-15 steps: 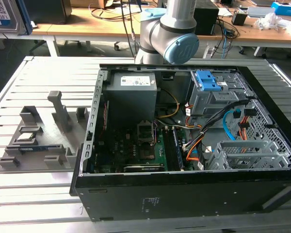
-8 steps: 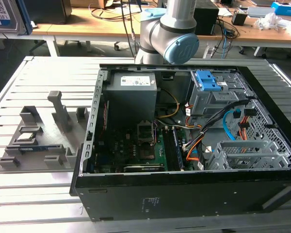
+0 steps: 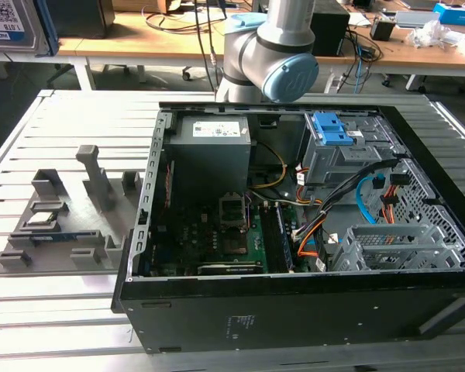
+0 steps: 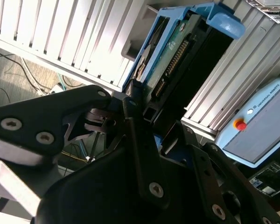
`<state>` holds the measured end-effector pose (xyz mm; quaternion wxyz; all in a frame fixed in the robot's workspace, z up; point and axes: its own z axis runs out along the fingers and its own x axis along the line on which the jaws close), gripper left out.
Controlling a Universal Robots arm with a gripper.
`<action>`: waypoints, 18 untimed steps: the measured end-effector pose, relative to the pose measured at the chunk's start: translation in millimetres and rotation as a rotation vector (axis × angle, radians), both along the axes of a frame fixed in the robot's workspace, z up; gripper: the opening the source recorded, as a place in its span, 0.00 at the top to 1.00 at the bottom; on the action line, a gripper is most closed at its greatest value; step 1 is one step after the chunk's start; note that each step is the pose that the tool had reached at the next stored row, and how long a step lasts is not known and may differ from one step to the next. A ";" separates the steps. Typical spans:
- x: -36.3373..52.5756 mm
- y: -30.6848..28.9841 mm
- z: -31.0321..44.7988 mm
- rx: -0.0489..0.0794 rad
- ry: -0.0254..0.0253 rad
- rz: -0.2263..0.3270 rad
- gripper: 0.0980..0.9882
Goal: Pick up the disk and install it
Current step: 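Pick up the disk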
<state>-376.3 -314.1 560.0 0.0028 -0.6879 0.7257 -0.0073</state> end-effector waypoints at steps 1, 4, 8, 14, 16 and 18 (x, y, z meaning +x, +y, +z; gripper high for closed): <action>1.3 0.0 0.0 0.000 0.0000 0.000 0.70; 8.4 0.0 0.0 0.000 0.0000 0.000 0.70; 19.5 0.0 0.0 0.000 0.0000 0.000 0.70; 39.4 0.0 0.0 0.000 0.0000 0.000 0.70; 45.7 0.0 0.0 0.000 0.0000 0.000 0.70; 50.8 0.0 0.0 0.000 0.0000 0.000 0.70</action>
